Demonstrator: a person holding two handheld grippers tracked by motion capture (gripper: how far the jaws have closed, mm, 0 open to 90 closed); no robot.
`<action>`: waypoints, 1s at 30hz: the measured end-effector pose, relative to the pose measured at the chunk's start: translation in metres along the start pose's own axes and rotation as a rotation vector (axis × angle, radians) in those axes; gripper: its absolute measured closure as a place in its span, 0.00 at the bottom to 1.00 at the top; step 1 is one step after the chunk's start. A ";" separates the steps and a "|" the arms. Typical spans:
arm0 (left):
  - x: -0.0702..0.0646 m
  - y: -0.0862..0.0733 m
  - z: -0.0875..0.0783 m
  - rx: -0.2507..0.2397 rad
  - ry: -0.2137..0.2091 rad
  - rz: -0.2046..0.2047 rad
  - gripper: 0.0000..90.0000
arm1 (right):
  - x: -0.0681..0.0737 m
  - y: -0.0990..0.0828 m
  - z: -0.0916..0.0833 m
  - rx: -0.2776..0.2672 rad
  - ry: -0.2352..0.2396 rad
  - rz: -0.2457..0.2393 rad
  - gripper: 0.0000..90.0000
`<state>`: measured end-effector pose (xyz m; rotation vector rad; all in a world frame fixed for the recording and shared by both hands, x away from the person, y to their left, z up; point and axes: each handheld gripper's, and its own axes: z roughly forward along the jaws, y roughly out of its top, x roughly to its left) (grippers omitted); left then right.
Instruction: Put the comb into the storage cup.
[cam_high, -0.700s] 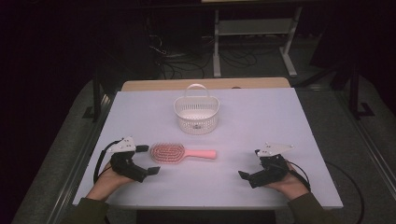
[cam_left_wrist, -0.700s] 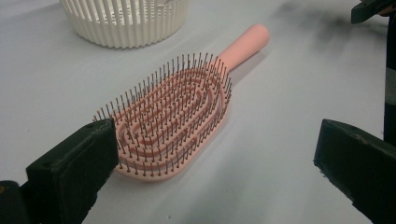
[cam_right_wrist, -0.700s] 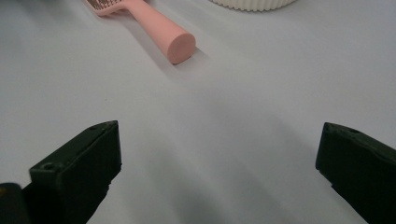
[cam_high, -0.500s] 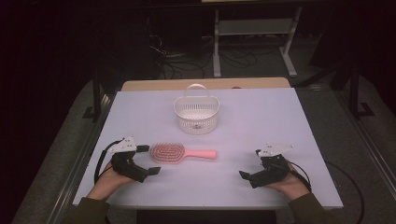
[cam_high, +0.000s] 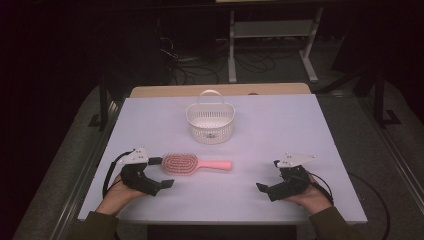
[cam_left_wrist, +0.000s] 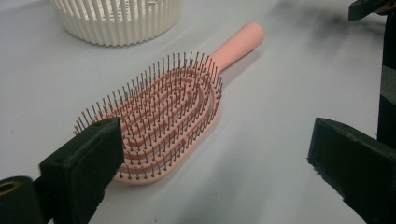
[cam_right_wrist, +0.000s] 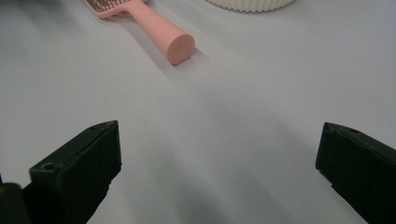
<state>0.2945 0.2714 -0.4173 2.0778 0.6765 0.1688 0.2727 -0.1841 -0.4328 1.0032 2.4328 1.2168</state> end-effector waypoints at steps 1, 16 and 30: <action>-0.001 0.000 -0.001 -0.001 0.014 -0.011 0.09 | 0.000 0.000 0.000 -0.003 0.002 0.001 0.00; -0.001 -0.001 -0.006 0.034 -0.021 -0.024 0.67 | 0.004 0.002 0.003 0.012 -0.001 -0.013 0.00; 0.003 -0.006 0.000 0.134 0.020 -0.054 1.00 | 0.004 0.002 0.002 0.006 -0.001 -0.010 0.00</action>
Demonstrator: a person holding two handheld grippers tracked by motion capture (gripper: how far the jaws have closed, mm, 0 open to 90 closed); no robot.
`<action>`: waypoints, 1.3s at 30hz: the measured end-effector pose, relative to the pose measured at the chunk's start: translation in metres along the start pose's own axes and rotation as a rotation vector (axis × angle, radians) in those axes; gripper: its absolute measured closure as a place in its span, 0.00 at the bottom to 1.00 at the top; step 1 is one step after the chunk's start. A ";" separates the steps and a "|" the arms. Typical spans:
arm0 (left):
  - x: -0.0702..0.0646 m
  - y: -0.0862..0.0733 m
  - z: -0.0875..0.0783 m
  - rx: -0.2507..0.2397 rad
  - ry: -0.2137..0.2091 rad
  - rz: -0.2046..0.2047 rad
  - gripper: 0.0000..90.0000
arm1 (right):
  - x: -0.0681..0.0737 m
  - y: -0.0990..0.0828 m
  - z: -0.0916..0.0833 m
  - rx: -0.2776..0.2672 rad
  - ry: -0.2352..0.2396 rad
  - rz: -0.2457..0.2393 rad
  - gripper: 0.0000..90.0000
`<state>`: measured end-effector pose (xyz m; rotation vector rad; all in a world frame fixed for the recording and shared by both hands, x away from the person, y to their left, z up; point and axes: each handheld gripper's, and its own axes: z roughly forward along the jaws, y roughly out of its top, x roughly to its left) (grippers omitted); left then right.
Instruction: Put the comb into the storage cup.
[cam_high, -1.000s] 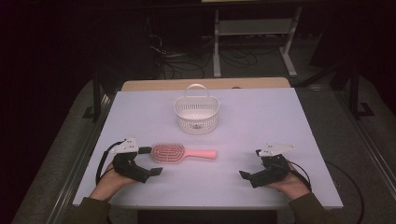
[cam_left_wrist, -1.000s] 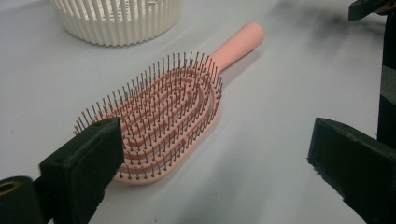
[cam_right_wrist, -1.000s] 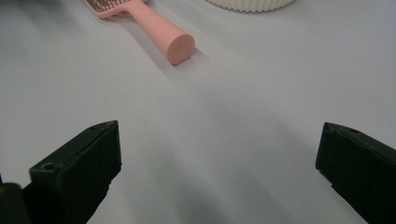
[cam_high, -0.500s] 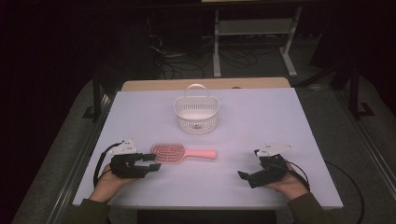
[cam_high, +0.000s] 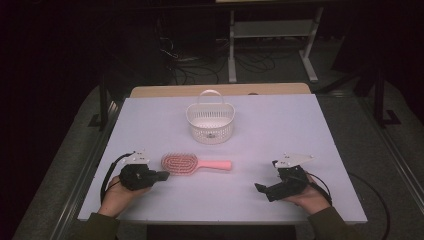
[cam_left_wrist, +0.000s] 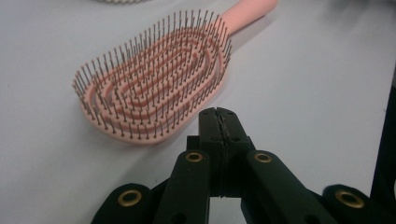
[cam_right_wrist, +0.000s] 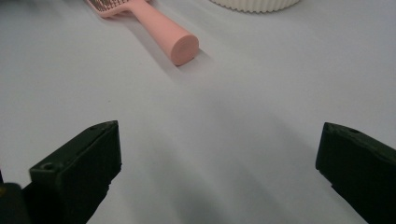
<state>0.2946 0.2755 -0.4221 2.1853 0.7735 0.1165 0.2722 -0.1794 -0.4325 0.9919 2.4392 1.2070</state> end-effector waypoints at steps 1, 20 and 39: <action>0.000 -0.001 0.000 0.006 0.006 -0.002 1.00 | 0.000 0.000 0.000 0.000 0.000 0.000 0.00; 0.012 -0.003 0.005 0.055 0.097 -0.025 1.00 | -0.001 -0.001 0.001 0.006 -0.004 0.003 0.00; 0.021 0.001 0.010 0.073 0.141 -0.018 1.00 | -0.001 -0.001 0.001 0.011 -0.003 0.000 0.00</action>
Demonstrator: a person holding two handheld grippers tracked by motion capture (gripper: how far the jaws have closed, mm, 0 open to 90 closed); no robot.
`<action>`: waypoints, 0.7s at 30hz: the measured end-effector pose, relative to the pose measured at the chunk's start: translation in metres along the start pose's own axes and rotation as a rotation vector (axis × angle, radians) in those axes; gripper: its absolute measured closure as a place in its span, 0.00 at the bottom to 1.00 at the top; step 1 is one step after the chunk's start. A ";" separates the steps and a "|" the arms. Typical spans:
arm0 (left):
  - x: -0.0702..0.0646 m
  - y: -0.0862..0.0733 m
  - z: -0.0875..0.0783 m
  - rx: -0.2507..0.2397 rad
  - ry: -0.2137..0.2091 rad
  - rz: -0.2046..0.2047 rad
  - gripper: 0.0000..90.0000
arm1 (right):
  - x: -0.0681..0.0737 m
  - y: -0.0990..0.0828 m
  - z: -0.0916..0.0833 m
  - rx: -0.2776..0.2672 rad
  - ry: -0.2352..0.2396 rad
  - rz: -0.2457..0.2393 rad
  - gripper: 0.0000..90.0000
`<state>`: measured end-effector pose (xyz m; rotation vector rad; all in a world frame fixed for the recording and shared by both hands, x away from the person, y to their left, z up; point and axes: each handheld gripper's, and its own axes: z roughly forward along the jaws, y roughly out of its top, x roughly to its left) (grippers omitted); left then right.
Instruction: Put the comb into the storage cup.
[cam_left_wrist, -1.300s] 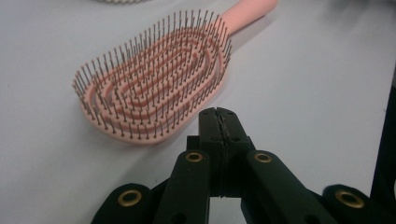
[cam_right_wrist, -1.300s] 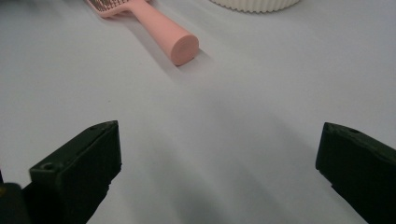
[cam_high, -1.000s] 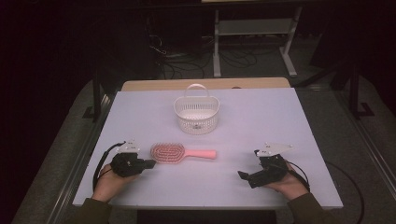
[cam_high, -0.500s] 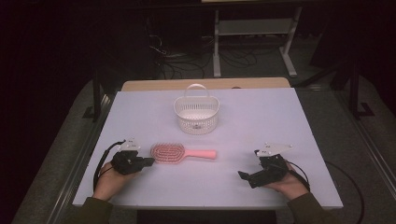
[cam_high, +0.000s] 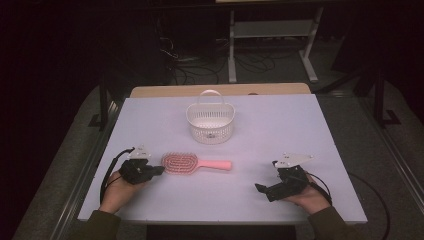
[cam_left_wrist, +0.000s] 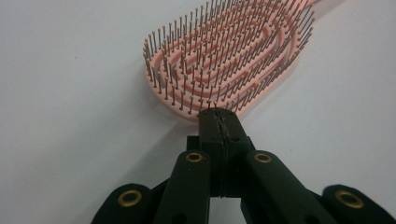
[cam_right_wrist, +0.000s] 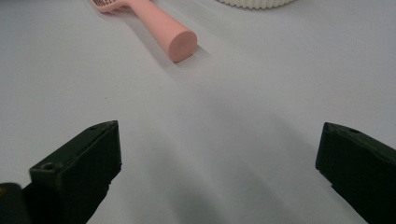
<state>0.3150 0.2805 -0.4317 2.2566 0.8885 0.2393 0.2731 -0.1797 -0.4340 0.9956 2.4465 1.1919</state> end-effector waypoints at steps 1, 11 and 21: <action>0.001 0.001 0.000 0.001 0.002 0.002 1.00 | 0.000 0.000 0.000 0.000 0.000 0.000 0.00; 0.007 0.008 0.006 -0.013 0.028 -0.005 1.00 | 0.000 0.000 0.001 0.002 0.002 -0.002 0.00; 0.012 0.015 0.011 -0.021 0.050 -0.019 1.00 | 0.001 0.000 0.000 0.002 0.001 -0.002 0.00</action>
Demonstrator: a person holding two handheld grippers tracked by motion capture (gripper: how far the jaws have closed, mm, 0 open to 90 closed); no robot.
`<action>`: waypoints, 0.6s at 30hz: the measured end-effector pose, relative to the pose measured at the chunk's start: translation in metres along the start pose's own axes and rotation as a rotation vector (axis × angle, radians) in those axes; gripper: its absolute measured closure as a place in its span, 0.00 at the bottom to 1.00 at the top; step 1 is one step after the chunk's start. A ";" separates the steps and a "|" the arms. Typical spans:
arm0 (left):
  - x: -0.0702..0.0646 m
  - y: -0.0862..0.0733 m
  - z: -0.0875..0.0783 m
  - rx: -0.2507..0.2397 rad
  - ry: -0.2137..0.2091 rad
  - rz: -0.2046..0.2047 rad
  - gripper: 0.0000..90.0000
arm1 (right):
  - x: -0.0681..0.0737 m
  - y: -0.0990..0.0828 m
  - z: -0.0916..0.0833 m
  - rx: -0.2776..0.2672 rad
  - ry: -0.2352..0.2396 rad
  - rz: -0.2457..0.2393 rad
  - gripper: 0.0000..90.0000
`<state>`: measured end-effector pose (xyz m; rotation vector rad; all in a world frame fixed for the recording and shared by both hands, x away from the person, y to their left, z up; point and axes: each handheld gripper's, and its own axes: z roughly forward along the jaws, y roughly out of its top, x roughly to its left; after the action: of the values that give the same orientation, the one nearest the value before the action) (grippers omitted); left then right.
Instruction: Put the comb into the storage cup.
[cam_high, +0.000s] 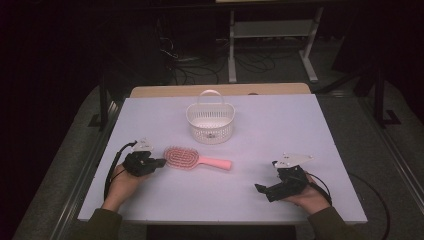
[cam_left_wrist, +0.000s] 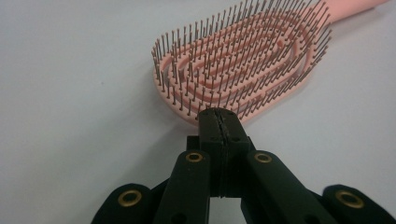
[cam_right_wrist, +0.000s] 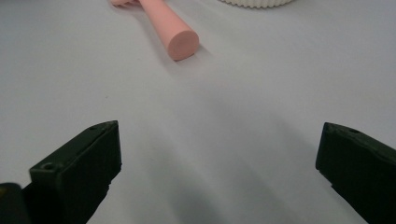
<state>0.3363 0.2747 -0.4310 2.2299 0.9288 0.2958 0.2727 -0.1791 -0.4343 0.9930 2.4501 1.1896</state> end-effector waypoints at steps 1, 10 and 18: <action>0.001 0.001 0.001 -0.002 0.002 -0.003 1.00 | 0.000 0.000 0.000 0.000 0.000 0.000 0.00; 0.006 0.010 0.006 -0.018 0.013 -0.018 1.00 | 0.000 0.000 0.000 0.003 0.000 0.000 0.00; 0.010 0.017 0.012 -0.027 0.021 -0.026 1.00 | -0.001 0.000 0.000 0.002 0.000 0.001 0.00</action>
<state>0.3578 0.2672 -0.4287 2.1925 0.9594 0.3185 0.2732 -0.1795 -0.4346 0.9947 2.4517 1.1877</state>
